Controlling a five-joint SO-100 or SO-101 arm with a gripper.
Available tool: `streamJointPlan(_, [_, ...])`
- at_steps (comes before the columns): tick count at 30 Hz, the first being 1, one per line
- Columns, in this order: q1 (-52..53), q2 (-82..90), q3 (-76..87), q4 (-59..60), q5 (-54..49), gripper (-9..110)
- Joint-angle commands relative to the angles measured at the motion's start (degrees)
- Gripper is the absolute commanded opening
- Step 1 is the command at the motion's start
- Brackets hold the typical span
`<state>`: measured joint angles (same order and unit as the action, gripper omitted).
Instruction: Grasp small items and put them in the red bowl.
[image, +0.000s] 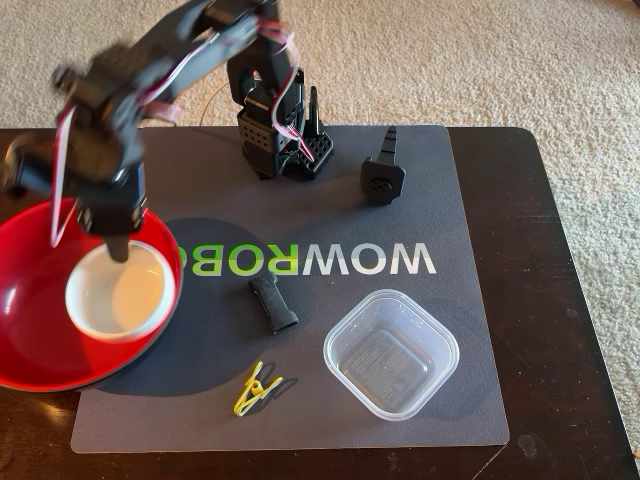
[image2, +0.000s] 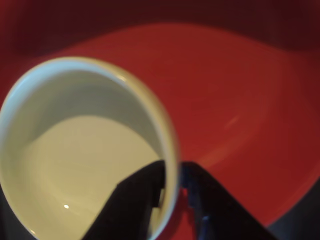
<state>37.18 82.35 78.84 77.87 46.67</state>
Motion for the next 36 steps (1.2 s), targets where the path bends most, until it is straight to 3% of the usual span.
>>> streamJointPlan(1, [2.0, -3.0, -4.7, -1.0, 1.4, 0])
streamJointPlan(15, [6.8, -22.3, -19.8, -1.0, 6.2, 0])
streamJointPlan(22, [5.4, -17.2, -25.3, 5.8, 6.7, 32])
streamJointPlan(27, [3.2, -8.9, -26.8, 8.3, 6.5, 42])
streamJointPlan(31, [-3.1, -5.3, -38.0, 15.4, 3.0, 42])
streamJointPlan(36, [-22.0, 4.4, -40.3, 18.8, -0.6, 38])
